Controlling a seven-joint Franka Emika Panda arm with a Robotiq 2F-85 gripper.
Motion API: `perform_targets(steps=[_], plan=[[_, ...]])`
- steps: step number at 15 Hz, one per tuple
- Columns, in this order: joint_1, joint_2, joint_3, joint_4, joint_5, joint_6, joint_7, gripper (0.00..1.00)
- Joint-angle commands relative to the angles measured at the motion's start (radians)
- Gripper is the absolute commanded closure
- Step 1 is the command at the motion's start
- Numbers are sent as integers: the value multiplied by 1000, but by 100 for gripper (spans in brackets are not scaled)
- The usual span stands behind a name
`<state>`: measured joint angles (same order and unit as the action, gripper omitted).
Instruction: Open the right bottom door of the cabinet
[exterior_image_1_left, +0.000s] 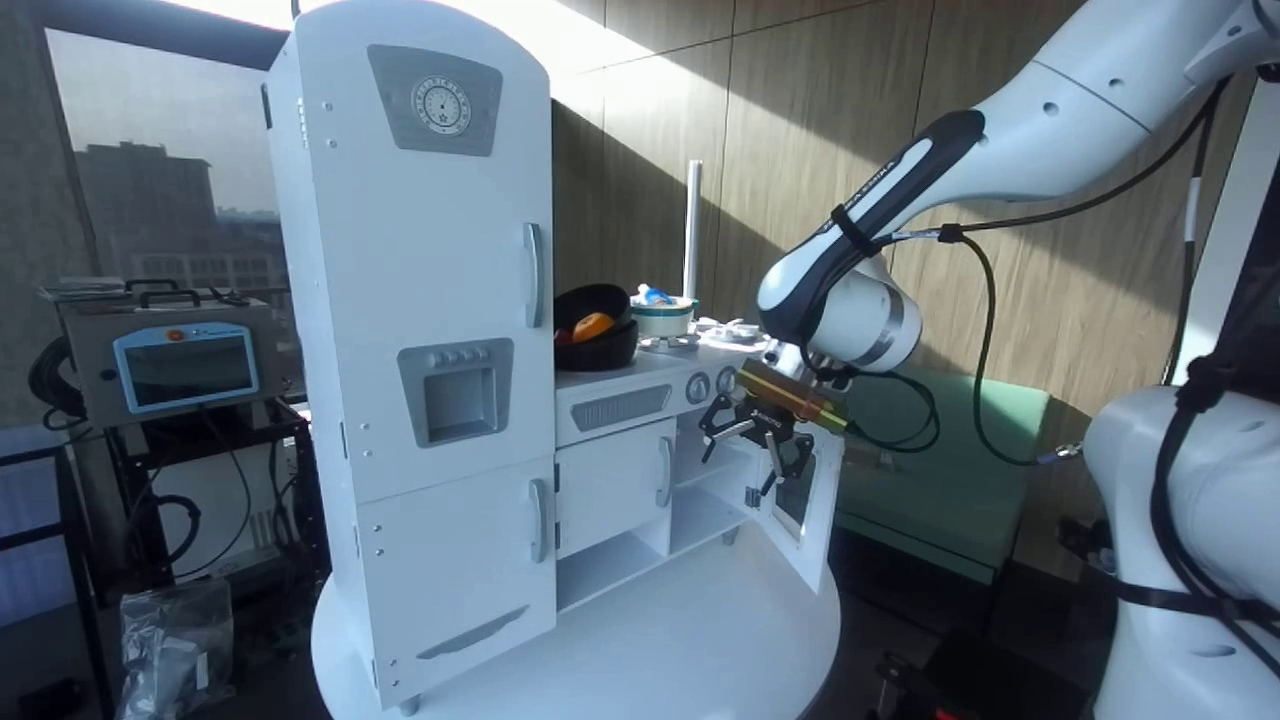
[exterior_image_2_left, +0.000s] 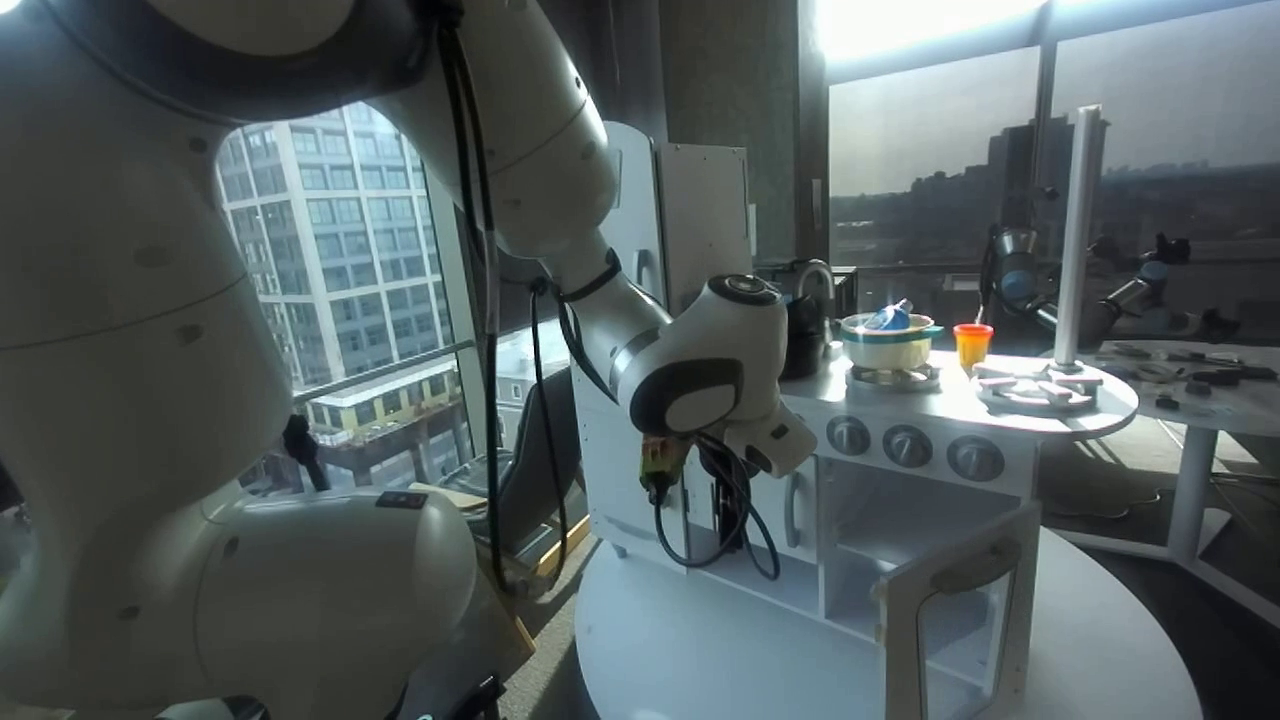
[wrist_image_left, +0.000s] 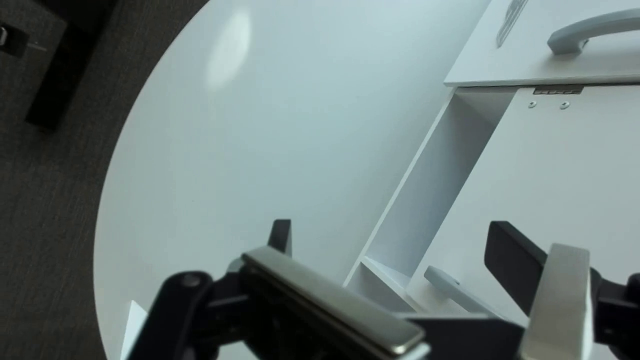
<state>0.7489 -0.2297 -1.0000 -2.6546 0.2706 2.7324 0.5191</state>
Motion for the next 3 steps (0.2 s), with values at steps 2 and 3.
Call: perform_targets(steps=[2,3], plan=[[-1,-14,-8,3,-1,-11,-11,0],[-4,-10,-5,3,-6,-3,-9,0]])
